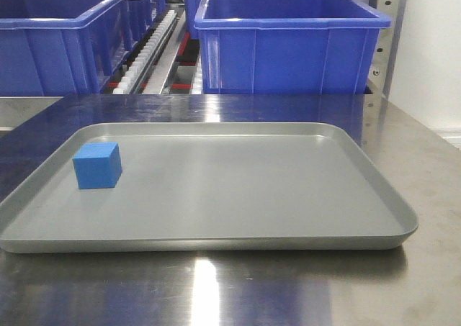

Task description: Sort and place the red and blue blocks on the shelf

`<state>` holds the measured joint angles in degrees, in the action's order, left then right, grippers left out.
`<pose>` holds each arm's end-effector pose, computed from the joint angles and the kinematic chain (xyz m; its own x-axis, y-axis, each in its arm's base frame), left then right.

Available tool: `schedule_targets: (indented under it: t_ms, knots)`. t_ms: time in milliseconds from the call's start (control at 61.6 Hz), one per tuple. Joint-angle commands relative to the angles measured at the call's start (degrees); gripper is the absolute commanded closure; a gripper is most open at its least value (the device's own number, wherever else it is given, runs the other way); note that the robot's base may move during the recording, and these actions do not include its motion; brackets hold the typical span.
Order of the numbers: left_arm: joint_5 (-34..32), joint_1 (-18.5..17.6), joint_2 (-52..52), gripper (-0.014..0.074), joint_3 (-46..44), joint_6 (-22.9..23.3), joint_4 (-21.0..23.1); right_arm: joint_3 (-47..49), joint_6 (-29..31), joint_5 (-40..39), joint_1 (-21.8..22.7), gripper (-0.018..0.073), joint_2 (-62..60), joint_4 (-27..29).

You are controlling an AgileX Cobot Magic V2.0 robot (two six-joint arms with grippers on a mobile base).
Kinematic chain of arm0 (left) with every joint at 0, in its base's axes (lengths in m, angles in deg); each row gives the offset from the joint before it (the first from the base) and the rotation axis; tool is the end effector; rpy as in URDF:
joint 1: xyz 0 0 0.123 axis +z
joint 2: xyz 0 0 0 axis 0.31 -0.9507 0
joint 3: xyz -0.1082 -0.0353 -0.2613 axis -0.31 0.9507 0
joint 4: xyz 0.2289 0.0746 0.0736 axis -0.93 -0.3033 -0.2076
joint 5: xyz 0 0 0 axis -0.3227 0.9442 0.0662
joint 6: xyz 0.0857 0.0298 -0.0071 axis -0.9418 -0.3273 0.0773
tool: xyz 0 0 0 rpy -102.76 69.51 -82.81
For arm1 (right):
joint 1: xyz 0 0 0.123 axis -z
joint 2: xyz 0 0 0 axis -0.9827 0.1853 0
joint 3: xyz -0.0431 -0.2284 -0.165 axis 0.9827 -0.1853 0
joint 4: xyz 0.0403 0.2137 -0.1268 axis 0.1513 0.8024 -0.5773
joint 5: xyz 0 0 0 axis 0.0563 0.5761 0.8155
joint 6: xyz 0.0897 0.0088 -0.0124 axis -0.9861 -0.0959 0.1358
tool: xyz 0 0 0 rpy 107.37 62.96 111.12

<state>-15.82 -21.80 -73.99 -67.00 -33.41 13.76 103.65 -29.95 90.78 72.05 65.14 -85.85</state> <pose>0.0560 -0.0039 0.2110 0.0757 -0.0102 -0.9971 0.0674 0.9977 -0.0051 0.0886 0.0120 0.2767 -0.2647 -0.0044 -0.9643 -0.1253 0.9917 0.0298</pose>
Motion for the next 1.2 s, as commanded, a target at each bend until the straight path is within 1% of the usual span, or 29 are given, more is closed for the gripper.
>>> schedule_targets:
  t_ms: [0,1054,1135,1184]
  knots:
    - [-5.0,-0.4,0.9,0.0472,1.6,0.2,0.2,1.5,0.0,-4.6,0.4,0.047,0.1,-0.4]
    - [-4.9,-0.6,0.9,0.0472,1.6,0.2,0.2,1.5,0.0,-4.6,0.4,0.047,0.1,-0.4]
    - [-4.9,-1.1,0.5,0.0472,1.4,0.2,-2.7,1.5,0.0,-4.6,0.4,0.047,0.1,-0.4]
    - [-4.9,-1.5,0.1,0.0472,1.0,0.2,-3.1,1.5,0.0,-4.6,0.4,0.047,0.1,-0.4]
